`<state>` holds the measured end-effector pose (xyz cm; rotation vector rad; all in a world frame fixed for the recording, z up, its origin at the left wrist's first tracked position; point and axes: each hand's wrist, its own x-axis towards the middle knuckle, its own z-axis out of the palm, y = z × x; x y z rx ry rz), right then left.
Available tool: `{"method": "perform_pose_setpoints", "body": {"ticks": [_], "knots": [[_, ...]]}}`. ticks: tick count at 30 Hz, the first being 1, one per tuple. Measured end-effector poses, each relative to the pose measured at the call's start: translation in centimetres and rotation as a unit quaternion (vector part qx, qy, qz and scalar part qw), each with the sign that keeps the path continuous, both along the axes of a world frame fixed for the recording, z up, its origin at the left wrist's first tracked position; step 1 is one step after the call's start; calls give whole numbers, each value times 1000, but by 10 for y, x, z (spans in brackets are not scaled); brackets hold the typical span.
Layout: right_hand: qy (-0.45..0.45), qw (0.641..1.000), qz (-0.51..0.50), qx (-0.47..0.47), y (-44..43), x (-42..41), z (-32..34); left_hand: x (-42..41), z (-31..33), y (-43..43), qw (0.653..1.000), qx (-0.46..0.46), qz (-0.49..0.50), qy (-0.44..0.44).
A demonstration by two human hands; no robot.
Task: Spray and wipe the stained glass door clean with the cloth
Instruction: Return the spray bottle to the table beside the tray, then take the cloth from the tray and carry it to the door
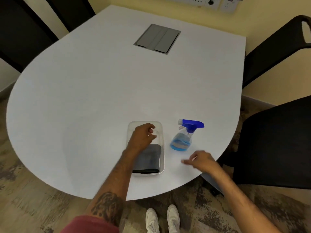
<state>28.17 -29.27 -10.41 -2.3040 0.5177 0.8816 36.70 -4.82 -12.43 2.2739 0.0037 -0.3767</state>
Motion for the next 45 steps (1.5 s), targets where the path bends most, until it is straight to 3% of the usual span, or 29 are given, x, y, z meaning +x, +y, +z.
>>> {"method": "perform_pose_setpoints", "body": {"ticks": [2,4,7,10,14,18,24,30,37,42,45], "knots": [[32,997,72,11,31,-5,-5,8,-2,22,991,93,-76,59],[-22,994,103,36,69,7,-6,14,-11,32,957,210,-156,125],[-109,983,149,-5,119,40,-9,18,-34,31,905,331,-217,158],[-104,960,250,-77,142,65,-32,20,-62,26,882,366,-244,166],[-17,914,379,-146,152,83,-62,26,-79,23,877,371,-255,170],[36,896,417,-146,159,101,-81,37,-80,16,864,374,-265,208],[73,872,453,-171,158,117,-80,35,-72,11,872,369,-255,196],[47,890,421,-168,149,124,-31,33,-12,11,887,348,-256,165],[-19,906,421,-41,161,102,65,10,106,52,922,284,-216,146],[-85,898,422,88,179,64,141,-59,182,116,984,138,-52,98],[-118,889,401,186,193,32,178,-128,214,140,993,28,117,11]]}}
